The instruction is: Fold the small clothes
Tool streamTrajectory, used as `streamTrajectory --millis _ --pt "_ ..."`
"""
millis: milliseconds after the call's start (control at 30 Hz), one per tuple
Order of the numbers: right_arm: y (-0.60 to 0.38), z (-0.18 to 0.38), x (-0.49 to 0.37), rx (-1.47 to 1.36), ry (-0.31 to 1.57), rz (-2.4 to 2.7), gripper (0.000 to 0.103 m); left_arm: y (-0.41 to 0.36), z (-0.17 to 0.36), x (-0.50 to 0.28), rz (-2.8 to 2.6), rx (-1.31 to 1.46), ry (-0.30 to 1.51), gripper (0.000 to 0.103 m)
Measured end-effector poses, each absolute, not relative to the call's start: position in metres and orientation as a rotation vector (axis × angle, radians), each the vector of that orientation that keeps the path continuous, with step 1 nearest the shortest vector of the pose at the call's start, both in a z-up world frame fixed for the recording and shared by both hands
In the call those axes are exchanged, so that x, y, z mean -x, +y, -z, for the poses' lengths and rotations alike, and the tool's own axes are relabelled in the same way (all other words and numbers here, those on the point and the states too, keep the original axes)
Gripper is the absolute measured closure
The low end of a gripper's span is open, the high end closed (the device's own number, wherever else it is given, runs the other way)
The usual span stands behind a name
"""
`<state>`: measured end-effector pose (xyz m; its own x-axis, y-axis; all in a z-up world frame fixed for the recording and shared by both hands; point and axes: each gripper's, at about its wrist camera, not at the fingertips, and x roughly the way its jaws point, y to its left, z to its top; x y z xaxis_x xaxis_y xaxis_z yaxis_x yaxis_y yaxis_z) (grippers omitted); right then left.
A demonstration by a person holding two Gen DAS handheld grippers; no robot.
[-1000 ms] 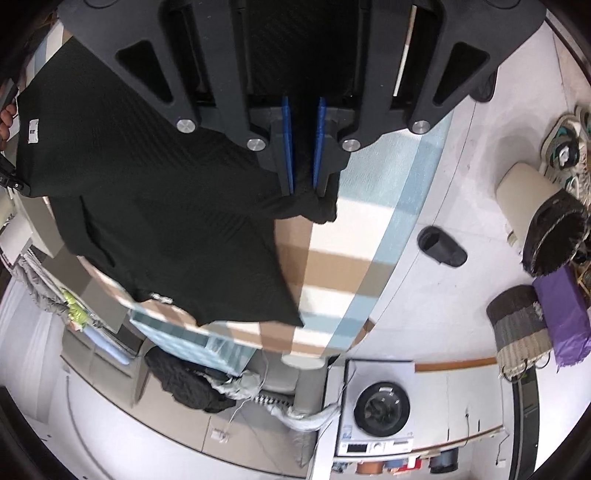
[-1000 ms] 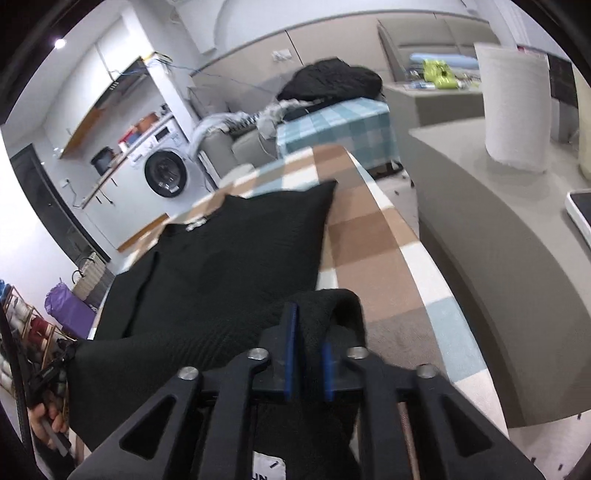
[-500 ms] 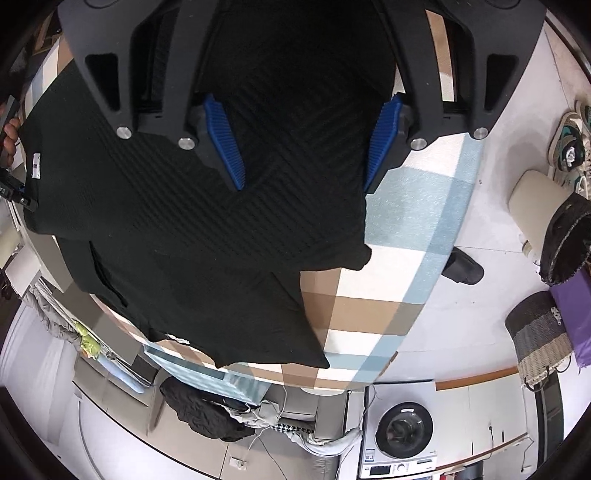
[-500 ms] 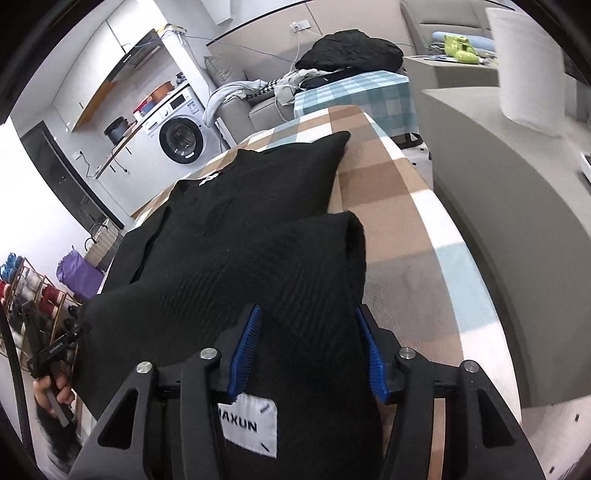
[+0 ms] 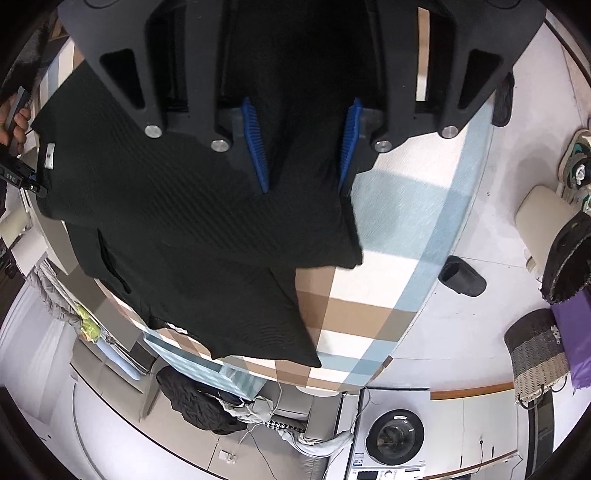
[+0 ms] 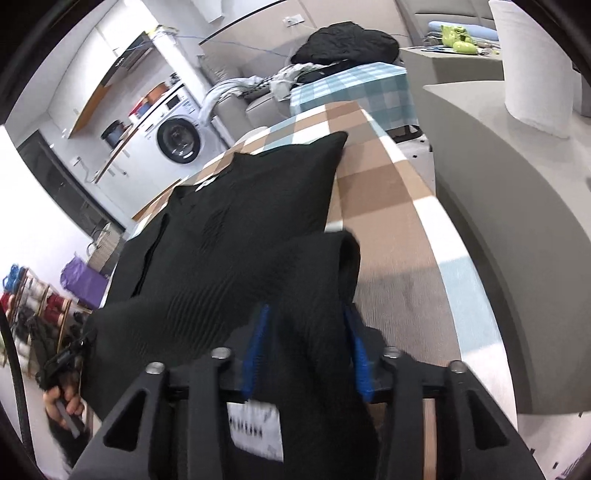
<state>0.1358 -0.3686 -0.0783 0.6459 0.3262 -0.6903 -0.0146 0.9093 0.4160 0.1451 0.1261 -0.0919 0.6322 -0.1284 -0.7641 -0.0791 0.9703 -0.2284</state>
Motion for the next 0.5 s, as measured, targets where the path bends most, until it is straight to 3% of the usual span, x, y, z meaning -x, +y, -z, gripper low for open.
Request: streamTrajectory --millis 67,367,400,467,500 --pt "-0.364 0.08 -0.123 -0.366 0.863 -0.225 0.059 0.128 0.092 -0.135 0.027 0.245 0.899 0.062" --pt "-0.355 0.088 -0.082 -0.247 0.838 -0.262 0.057 0.128 0.098 -0.106 0.024 0.195 0.917 0.062" --pt "-0.355 0.089 -0.08 -0.246 0.836 -0.263 0.057 0.128 0.098 -0.106 0.021 0.195 0.914 0.064" --pt "-0.356 0.091 -0.08 -0.254 0.827 -0.255 0.058 0.128 0.097 -0.103 0.018 0.196 0.897 0.086" --pt "-0.357 0.093 -0.08 -0.253 0.825 -0.248 0.065 0.128 0.095 -0.101 0.028 0.199 0.889 0.088"
